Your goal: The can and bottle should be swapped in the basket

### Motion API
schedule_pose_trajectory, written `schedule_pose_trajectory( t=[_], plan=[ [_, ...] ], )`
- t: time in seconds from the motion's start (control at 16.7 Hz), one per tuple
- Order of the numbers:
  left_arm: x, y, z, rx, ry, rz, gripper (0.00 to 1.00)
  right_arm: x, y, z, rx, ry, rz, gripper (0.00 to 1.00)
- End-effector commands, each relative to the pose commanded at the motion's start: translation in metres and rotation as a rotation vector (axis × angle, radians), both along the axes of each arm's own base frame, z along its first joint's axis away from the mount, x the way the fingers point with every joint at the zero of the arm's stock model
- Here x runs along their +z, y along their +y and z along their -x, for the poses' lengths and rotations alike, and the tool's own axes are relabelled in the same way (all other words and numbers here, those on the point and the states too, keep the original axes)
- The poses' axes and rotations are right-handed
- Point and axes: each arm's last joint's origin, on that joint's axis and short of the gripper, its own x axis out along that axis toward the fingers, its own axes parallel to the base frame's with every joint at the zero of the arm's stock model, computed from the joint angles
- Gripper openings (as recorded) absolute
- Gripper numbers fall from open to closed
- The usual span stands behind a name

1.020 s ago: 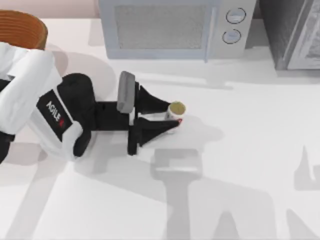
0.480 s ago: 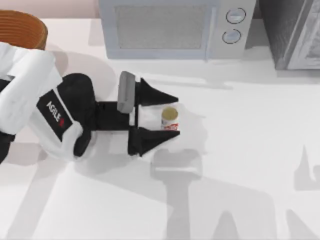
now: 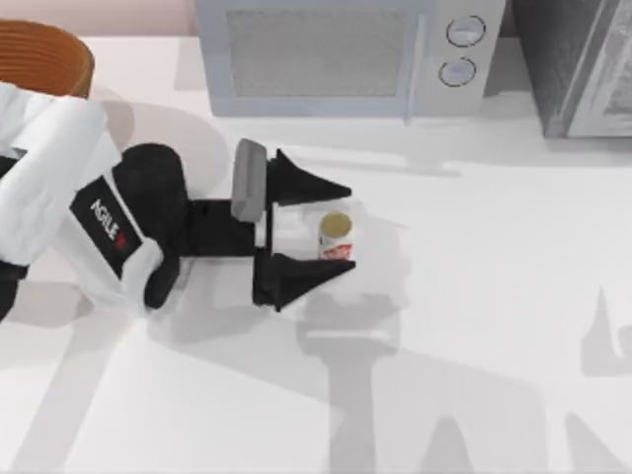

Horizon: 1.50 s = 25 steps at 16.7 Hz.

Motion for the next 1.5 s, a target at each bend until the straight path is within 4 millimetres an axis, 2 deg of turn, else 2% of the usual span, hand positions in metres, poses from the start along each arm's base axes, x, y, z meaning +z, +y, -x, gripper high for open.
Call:
schedule_pose_trajectory(
  t=[0.12, 0.24, 0.48, 0.66, 0.78, 0.9, 1.02, 1.2, 1.32, 1.5],
  plan=[
    [0.012, 0.006, 0.0, 0.053, 0.007, -0.006, 1.0, 0.0, 0.0, 0.0, 0.0, 0.0, 0.0, 1.0],
    [0.033, 0.015, 0.001, 0.137, 0.011, -0.016, 1.0, 0.0, 0.0, 0.0, 0.0, 0.0, 0.0, 1.0],
    [0.103, 0.041, 0.017, 0.365, -0.009, -0.042, 1.0, 0.0, 0.0, 0.0, 0.0, 0.0, 0.0, 1.0],
    [0.166, 0.068, 0.055, 0.576, -0.046, -0.058, 1.0, 0.0, 0.0, 0.0, 0.0, 0.0, 0.0, 1.0],
    [0.201, 0.087, 0.094, 0.728, -0.074, -0.062, 1.0, 0.0, 0.0, 0.0, 0.0, 0.0, 0.0, 1.0],
    [0.223, 0.104, 0.14, 0.881, -0.098, -0.058, 1.0, 0.0, 0.0, 0.0, 0.0, 0.0, 0.0, 1.0],
    [0.23, 0.119, 0.186, 1.03, -0.113, -0.047, 1.0, 0.0, 0.0, 0.0, 0.0, 0.0, 0.0, 1.0],
    [0.214, 0.135, 0.239, 1.235, -0.109, -0.026, 1.0, 0.0, 0.0, 0.0, 0.0, 0.0, 0.0, 1.0],
    [0.194, 0.142, 0.261, 1.349, -0.089, -0.015, 1.0, 0.0, 0.0, 0.0, 0.0, 0.0, 0.0, 1.0],
    [0.164, 0.148, 0.277, 1.482, -0.047, -0.006, 1.0, 0.0, 0.0, 0.0, 0.0, 0.0, 0.0, 1.0]
  ],
)
